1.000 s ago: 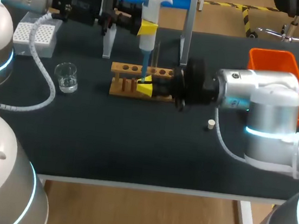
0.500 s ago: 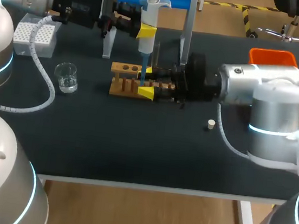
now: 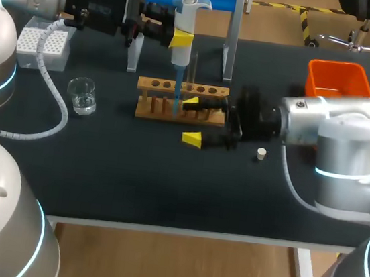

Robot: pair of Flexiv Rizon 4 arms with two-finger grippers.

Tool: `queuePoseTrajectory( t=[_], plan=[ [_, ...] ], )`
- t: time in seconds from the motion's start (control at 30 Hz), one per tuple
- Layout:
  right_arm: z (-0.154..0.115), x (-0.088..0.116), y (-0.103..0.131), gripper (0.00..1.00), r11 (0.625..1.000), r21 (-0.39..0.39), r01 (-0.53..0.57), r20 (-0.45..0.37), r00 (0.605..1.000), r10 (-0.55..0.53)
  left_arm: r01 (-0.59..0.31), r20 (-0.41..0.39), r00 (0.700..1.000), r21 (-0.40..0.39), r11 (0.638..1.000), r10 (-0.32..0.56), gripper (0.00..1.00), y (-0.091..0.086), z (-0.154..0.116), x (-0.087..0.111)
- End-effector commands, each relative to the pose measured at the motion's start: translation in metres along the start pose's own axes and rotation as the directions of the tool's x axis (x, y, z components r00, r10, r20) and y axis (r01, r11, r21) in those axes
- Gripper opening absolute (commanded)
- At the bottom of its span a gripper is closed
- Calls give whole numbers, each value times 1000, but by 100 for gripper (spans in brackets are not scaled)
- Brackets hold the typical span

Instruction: Invert the test tube, pick up the pipette, mount the tip to pipette, aspirate from beaker and dispense into the tube, eject the tip, return the pipette, and cap with the stopper.

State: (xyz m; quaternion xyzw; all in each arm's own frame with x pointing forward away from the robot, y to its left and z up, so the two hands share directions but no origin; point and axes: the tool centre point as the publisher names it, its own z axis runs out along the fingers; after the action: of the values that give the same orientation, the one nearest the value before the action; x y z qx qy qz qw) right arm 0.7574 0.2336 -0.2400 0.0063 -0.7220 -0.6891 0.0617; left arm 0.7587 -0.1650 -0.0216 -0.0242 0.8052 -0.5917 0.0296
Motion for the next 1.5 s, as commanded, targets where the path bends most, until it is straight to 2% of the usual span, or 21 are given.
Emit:
queuePoseTrajectory(
  t=[0.03, 0.53, 0.77, 1.07, 1.5],
  plan=[
    [-10, 6, -2, 100, 1000, 3, -7, 20, 1000, 7, -1, -1, 1000, 1, 1000, 1, 0, 0, 0, -1],
    [-10, 6, -2, 100, 1000, 3, -7, 20, 1000, 7, -1, -1, 1000, 1, 1000, 1, 0, 0, 0, -1],
    [-10, 6, -2, 100, 1000, 3, -7, 20, 1000, 7, 4, 15, 1000, 6, 1000, -4, 0, 8, -10, -11],
    [-10, 6, -2, 100, 1000, 3, -7, 20, 1000, 7, -22, 68, 997, -6, 1000, 22, 0, 18, -35, -36],
    [-10, 6, -2, 100, 1000, 3, -7, 20, 1000, 7, -38, 156, 987, -44, 998, 44, 0, 46, -91, -89]
  ],
)
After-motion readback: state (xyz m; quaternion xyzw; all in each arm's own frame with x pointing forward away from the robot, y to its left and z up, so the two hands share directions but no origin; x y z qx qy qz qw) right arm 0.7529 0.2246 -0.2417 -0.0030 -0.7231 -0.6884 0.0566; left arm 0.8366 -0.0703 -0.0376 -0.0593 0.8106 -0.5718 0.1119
